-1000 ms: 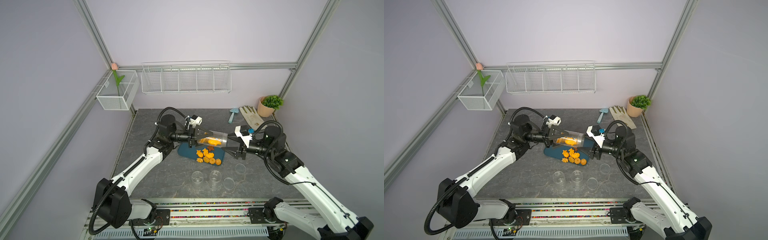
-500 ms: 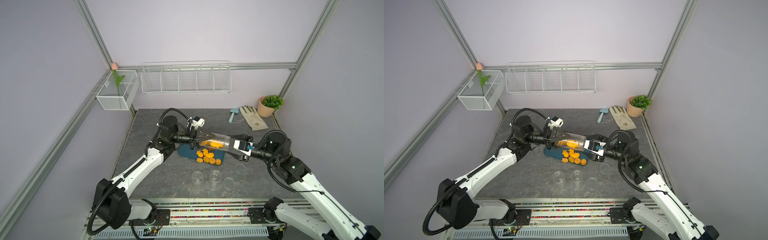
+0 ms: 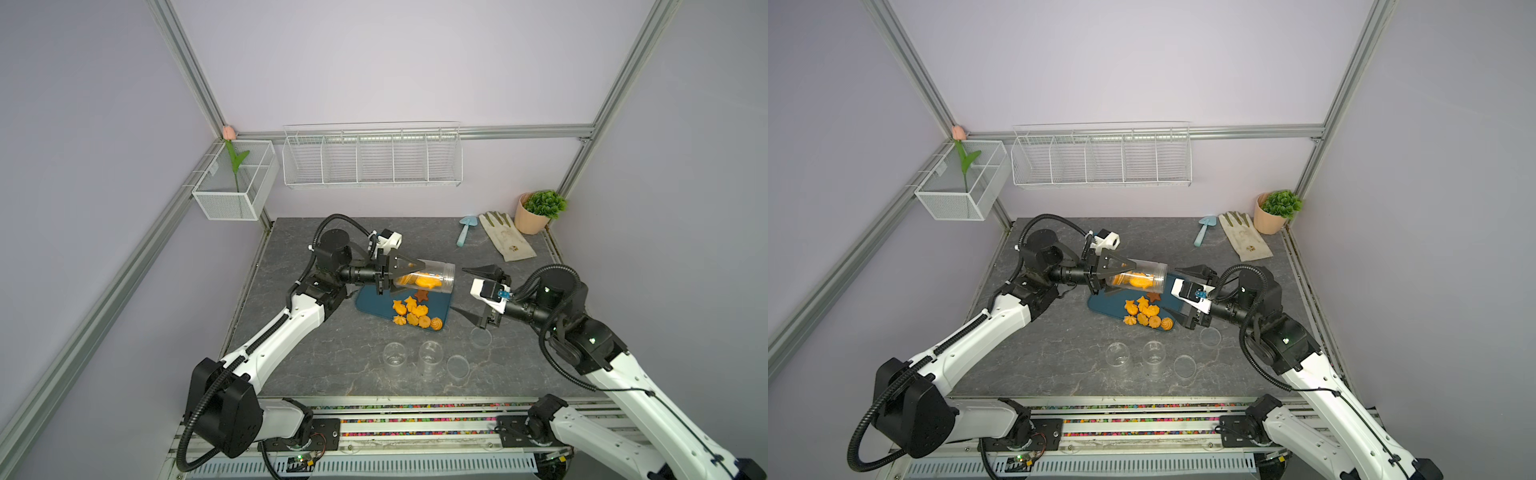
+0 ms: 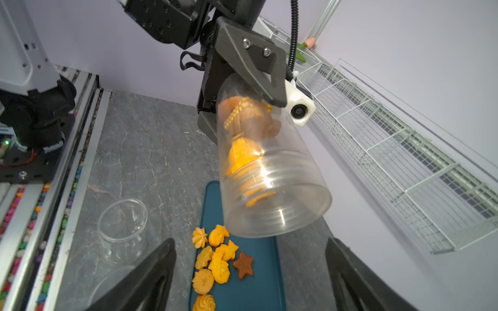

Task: Pour the cookies out of the jar
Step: Unscrew the lid from the jar.

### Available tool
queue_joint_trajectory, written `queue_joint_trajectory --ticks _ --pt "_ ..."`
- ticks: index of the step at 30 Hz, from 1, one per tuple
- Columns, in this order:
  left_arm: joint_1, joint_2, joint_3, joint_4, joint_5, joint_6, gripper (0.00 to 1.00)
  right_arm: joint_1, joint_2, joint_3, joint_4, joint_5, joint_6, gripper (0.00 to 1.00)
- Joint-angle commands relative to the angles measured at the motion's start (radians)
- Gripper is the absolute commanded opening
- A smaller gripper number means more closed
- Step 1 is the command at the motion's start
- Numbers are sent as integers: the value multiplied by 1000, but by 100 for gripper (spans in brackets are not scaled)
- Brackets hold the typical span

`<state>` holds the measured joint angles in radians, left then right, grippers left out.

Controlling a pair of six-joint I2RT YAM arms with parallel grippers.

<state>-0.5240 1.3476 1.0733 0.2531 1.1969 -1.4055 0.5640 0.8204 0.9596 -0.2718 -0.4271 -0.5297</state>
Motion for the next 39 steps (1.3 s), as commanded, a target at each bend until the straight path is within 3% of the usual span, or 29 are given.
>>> queue_joint_trajectory --ticks 1,3,5,9,13,18,29,39 --pt "2 -10 4 26 -2 -12 60 -12 -58 17 -11 97 347 89" --pt "2 -7 5 28 -3 -12 60 -32 -77 60 -65 147 545 89" --pt "1 -5 6 29 -3 -12 60 -47 -74 126 -158 272 770 89" --pt "2 2 16 31 -2 -12 60 -147 64 360 -476 239 1038 89" --pt "2 1 19 29 0 -11 60 -269 211 469 -543 -73 1218 89" --pt "1 -7 17 29 1 -10 60 -414 289 355 -341 -416 1471 89" --pt "5 -14 10 29 -2 -10 60 -365 275 103 112 -534 1708 89" --pt "5 -30 -4 25 -3 -10 60 -226 310 71 302 -537 1794 89"
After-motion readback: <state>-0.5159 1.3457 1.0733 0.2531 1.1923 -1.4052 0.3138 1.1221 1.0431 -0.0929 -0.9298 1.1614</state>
